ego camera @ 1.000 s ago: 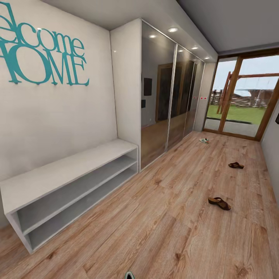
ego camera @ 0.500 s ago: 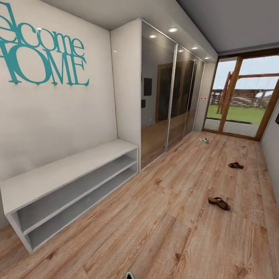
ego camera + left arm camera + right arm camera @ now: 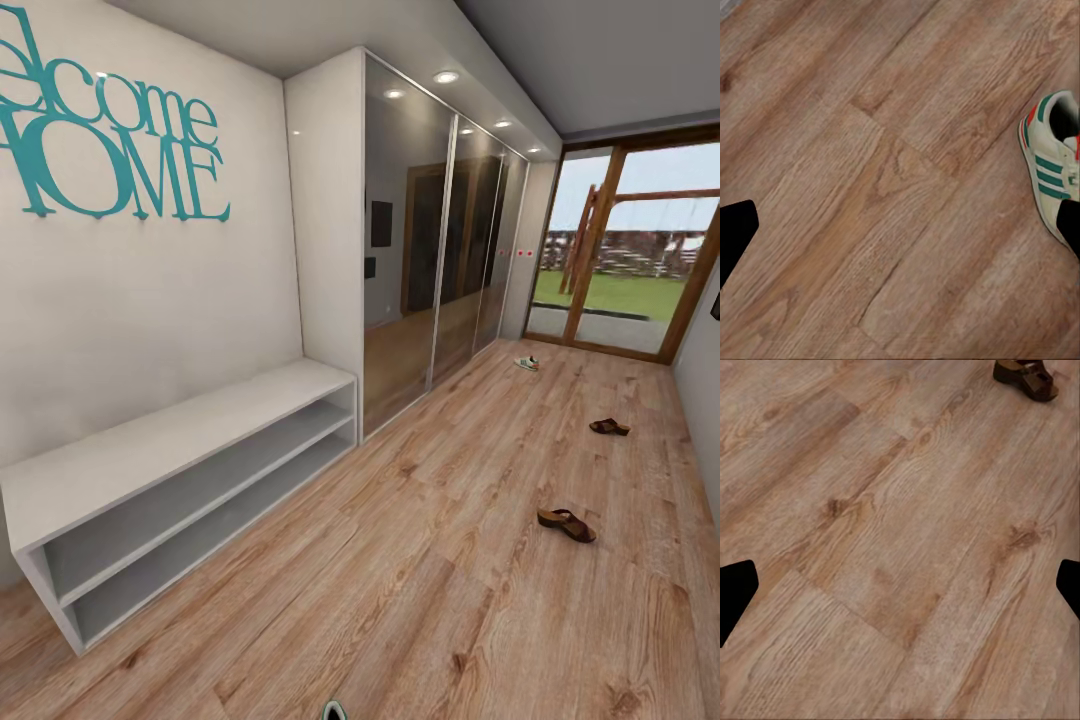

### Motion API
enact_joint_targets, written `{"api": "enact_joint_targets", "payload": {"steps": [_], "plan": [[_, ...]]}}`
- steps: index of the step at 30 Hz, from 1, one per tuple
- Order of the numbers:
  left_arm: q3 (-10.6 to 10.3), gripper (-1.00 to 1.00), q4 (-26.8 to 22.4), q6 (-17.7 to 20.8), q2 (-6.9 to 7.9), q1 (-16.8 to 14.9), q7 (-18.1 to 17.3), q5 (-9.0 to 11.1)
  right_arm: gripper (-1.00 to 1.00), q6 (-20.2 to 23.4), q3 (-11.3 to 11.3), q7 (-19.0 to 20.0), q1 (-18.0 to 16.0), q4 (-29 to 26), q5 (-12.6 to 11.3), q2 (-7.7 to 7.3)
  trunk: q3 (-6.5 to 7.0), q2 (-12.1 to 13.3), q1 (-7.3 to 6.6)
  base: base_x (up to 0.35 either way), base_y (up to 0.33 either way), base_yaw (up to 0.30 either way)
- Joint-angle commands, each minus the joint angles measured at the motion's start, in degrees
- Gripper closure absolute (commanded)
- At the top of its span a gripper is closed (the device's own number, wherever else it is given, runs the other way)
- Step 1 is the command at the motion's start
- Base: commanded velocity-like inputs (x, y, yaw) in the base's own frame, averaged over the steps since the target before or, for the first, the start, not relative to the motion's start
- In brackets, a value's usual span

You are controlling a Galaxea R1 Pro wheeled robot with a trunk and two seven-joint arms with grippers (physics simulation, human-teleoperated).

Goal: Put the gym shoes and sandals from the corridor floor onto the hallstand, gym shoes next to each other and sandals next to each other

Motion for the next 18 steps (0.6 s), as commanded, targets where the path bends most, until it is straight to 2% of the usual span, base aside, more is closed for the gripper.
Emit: {"api": "enact_joint_targets", "payload": {"steps": [1,5,6,18], "plan": [[0.02,-1.0,-0.15,-0.18,0.02,-0.48,0.0,-0.01,-1.0,-0.15,-0.21,-0.16,-0.3,-0.25,-0.02,-0.02,-0.07,-0.03,0.0,0.0,0.0,0.0],[0.32,-1.0,-0.57,-0.23,0.07,-2.33,0.04,0.45,-1.0,-0.1,-1.19,-0.22,-1.37,-0.79,-0.02,-0.09,-0.07,-0.03,0.0,0.0,0.0,0.0],[0.99,-1.0,-0.76,-0.38,0.03,-2.53,-0.01,0.73,-1.0,-0.09,-1.43,-0.1,-1.65,-0.53,0.05,-0.1,-0.07,-0.03,0.0,0.0,0.0,0.0],[1.56,-1.0,-0.51,-0.51,0.03,-2.17,0.05,0.75,-1.0,-0.17,-1.18,-0.03,-1.78,2.16,0.17,0.21,-0.07,-0.03,0.0,0.0,0.0,0.0]]}}
